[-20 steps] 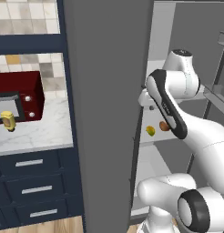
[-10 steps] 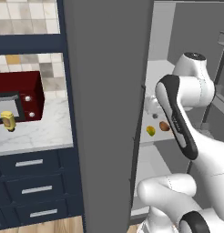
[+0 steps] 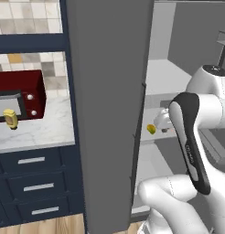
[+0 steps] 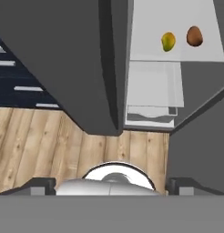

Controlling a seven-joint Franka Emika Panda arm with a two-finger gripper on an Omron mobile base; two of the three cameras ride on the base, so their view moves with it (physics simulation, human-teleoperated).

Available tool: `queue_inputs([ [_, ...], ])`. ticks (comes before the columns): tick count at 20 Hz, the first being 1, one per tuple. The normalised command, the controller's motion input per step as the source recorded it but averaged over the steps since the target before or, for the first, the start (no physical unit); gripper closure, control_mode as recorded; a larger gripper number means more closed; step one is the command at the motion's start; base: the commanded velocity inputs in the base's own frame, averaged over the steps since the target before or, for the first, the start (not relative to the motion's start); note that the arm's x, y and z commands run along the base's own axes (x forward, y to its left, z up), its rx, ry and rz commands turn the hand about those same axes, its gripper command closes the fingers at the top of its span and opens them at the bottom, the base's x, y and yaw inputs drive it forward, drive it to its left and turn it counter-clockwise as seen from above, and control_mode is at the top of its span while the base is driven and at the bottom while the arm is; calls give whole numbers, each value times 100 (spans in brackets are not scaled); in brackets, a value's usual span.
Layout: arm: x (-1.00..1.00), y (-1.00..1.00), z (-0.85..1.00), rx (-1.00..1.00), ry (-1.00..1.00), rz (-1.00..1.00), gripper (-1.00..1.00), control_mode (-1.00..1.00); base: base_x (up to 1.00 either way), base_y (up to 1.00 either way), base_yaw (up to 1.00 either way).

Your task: Place the mustard and mayonnaise from the counter to the top shelf of the fridge. If the existing items in the fridge are on the top shelf, move them to other shelves.

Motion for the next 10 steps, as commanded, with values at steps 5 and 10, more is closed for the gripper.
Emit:
queue_inputs([
  [5, 0, 0, 0, 0, 0, 0, -100, 100, -13, 92, 2],
  [10, 0, 0, 0, 0, 0, 0, -100, 100, 8, 100, 1],
])
